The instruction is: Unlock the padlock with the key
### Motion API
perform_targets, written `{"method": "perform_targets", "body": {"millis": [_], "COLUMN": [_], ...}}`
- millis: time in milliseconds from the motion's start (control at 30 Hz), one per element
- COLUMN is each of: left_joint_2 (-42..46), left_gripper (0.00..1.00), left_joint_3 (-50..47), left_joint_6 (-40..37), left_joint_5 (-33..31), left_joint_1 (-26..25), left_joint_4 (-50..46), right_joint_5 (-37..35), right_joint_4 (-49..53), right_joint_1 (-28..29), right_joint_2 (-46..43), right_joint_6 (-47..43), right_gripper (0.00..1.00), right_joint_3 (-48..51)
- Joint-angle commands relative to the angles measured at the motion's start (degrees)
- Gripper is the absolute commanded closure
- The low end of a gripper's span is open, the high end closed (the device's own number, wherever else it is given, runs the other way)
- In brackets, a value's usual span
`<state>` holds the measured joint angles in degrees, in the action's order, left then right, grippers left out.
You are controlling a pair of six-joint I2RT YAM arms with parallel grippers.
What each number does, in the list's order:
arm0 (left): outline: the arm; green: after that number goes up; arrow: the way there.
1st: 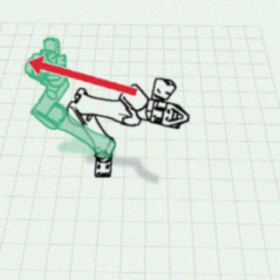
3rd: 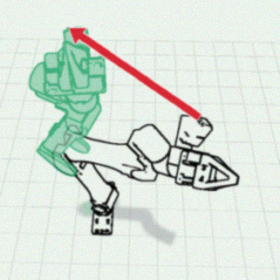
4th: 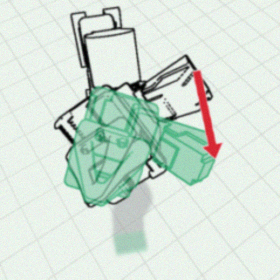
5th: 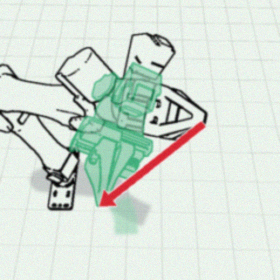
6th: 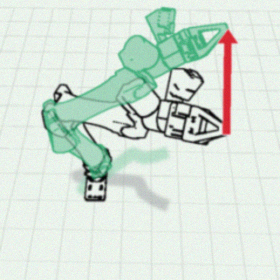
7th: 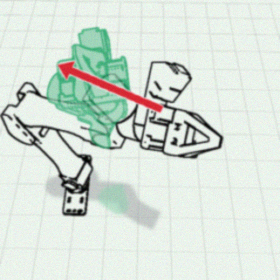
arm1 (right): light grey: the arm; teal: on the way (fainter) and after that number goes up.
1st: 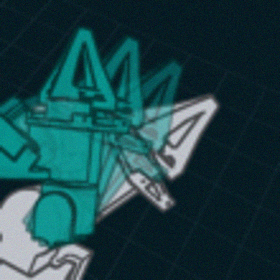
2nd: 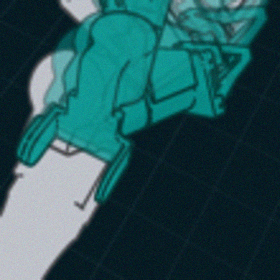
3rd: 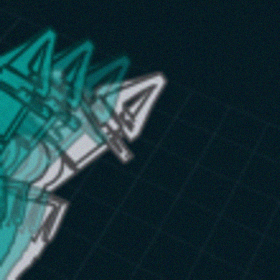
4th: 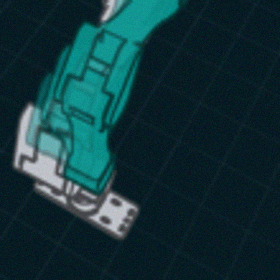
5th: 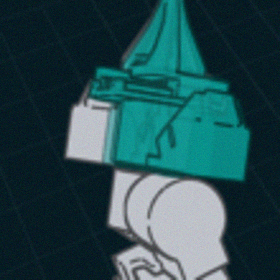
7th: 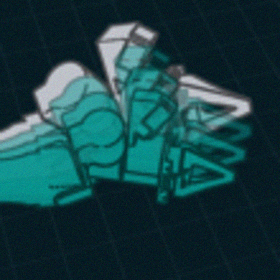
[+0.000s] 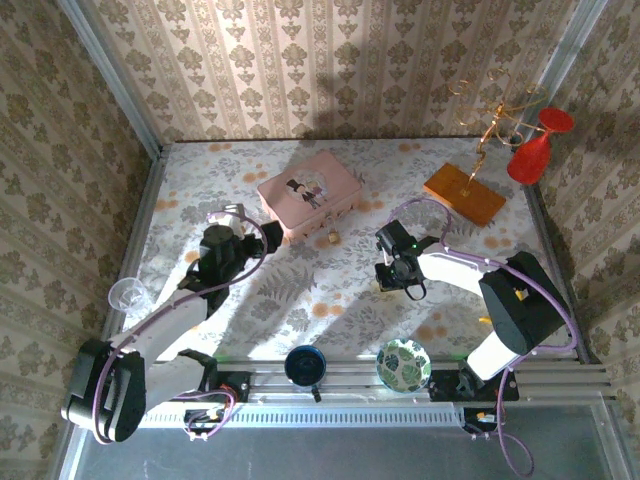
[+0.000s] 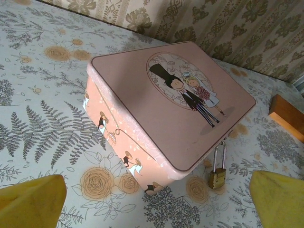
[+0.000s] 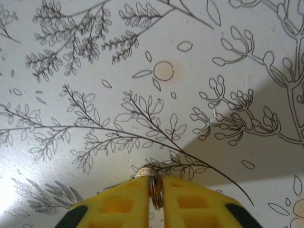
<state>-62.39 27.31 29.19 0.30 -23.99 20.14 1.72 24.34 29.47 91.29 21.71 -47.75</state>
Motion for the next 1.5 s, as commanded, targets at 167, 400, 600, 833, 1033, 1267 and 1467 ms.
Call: {"method": "perform_targets", "body": {"millis": [167,400,600,833,1033,1267,1467], "left_joint_2": [-0.8,-1.3,-0.3,0.2,-3.3,-9.5,-14.6], "left_gripper": [0.0,0.0,0.0,0.02,0.11,0.16,0.27], "left_joint_3": [2.4,3.4,3.5,3.5,3.8,4.7,7.5], "left_joint_6": [0.0,0.1,0.6,2.1,6.0,10.2,12.2], "left_joint_5": [1.8,3.6,4.6,8.3,13.1,13.7,17.9], "left_joint_1": [-0.3,-0.4,-0.4,-0.4,-4.0,-11.7,-15.4], "left_joint_4": [0.6,-1.1,-3.7,-3.9,-1.0,5.8,11.2], "right_joint_5": [-1.7,-1.4,-0.9,-1.3,-3.5,-10.2,-11.6], "right_joint_4": [1.4,1.3,0.0,0.2,-7.8,-17.7,-18.9], "right_joint_1": [0.6,0.6,0.6,0.8,2.4,8.1,10.9], "right_joint_2": [-0.4,-3.9,-8.7,-13.9,-17.2,-15.2,-11.9], "right_joint_6": [1.8,2.9,3.9,6.4,16.3,23.2,23.4], "right_gripper": [1.0,1.0,1.0,1.0,1.0,1.0,1.0], "right_joint_3": [0.2,0.3,0.9,0.0,1.4,0.3,-3.4]}}
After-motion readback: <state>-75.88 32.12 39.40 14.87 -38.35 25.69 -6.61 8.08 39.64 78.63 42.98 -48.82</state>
